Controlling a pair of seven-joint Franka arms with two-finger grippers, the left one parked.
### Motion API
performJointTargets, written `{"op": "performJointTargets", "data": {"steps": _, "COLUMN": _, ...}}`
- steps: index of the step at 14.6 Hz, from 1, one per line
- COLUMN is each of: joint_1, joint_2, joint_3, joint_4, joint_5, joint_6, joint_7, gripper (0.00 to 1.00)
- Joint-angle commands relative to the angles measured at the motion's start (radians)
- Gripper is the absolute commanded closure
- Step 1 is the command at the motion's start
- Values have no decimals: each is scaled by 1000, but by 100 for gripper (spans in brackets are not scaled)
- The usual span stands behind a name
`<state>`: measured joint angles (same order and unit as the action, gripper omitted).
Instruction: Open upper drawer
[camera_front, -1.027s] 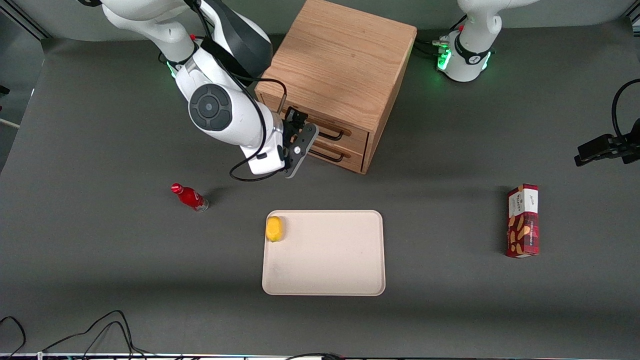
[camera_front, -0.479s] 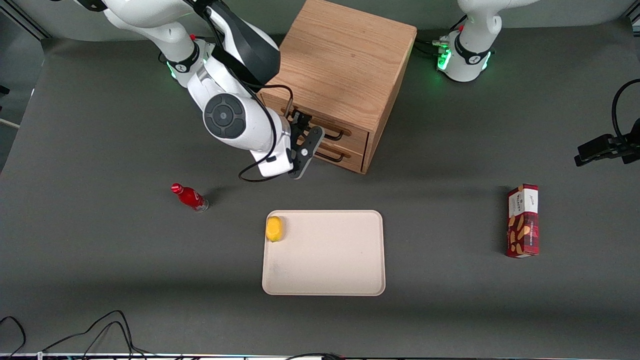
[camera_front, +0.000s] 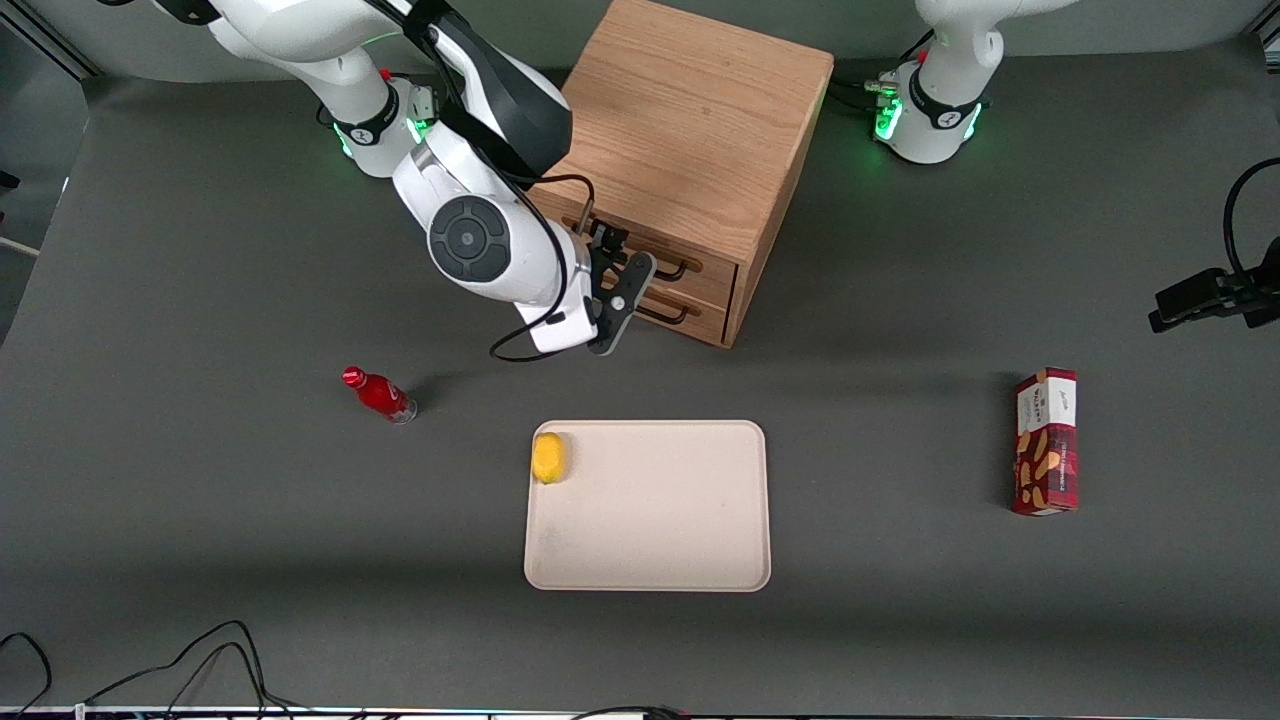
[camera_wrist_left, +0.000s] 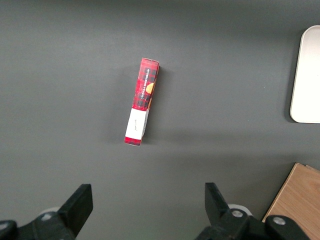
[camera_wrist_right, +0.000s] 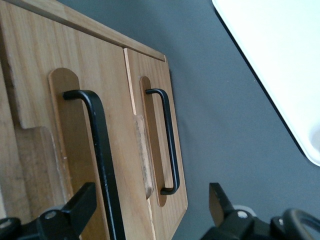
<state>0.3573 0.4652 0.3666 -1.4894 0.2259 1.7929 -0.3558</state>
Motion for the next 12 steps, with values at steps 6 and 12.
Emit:
{"op": "performJointTargets", "data": {"steps": 6, "joint_1": 3, "joint_2": -14, "joint_3": 20, "joint_4": -55, "joint_5": -14, "joint_6": 51, "joint_7": -18, "gripper": 0}}
{"op": "performJointTargets", "data": {"steps": 12, "joint_1": 5, "joint_2": -3, "joint_3": 20, "joint_4": -61, "joint_5": -16, "joint_6": 83, "joint_7": -20, "gripper": 0}}
